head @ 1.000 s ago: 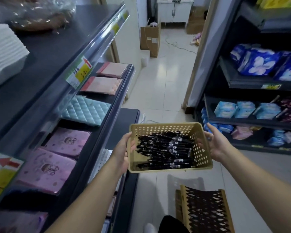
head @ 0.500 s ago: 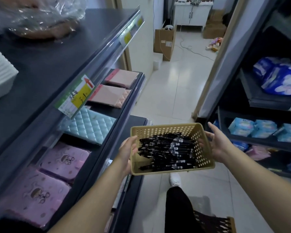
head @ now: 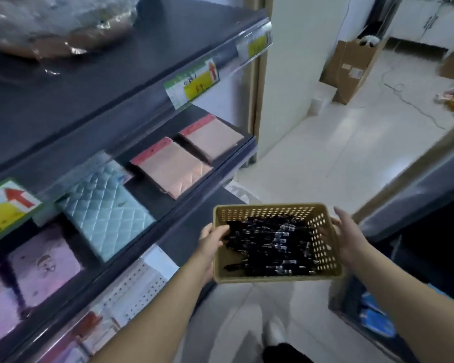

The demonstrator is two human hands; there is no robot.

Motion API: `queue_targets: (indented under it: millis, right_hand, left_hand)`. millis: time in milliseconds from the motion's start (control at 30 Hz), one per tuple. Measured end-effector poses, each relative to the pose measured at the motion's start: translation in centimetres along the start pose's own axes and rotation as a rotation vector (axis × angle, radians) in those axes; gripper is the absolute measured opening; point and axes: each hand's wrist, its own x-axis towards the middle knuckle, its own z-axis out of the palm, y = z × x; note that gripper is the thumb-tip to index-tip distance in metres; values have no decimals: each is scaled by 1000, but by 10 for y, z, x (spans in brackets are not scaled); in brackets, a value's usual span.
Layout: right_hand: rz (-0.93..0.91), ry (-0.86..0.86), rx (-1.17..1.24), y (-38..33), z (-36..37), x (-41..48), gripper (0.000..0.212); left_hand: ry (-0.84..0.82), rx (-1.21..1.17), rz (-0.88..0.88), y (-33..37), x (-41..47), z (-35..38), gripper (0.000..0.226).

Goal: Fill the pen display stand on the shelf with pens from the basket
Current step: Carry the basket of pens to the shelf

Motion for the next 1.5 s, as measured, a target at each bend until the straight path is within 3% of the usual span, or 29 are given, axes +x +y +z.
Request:
queue_targets:
  millis: [300, 733, 900, 1000, 1033, 1167, 1333, 1433, 1500]
  right_hand:
    - [121, -78, -109, -30, 11, 47, 36]
    - [167, -85, -102, 36, 55, 116, 29]
    - [88, -39, -93, 78, 74, 158, 35]
    - [60, -48, -78, 100, 77, 192, 53]
    - [50, -62, -80, 104, 80, 201, 50]
    - [-33, -180, -149, 117, 97, 217, 7]
    - [-131, -302, -154, 133, 112, 224, 16]
    - [-173, -348, -129, 144, 118, 228, 23]
    - [-173, -390, -75, 151, 121, 228, 26]
  left_hand:
    - [162, -91, -42, -10, 4, 30, 47]
    - [223, -22, -75, -15, 86, -20, 54]
    - [245, 51, -5, -43, 132, -41, 53]
    - [258, 93, 46, -55, 162, -56, 45]
    - [268, 120, 72, -57, 173, -61, 42]
    - [318, 220, 209, -67, 218, -83, 28]
    - [352, 292, 337, -78, 256, -105, 25]
    - [402, 364, 396, -79, 268, -116, 34]
    - [412, 437, 450, -78, 272, -121, 25]
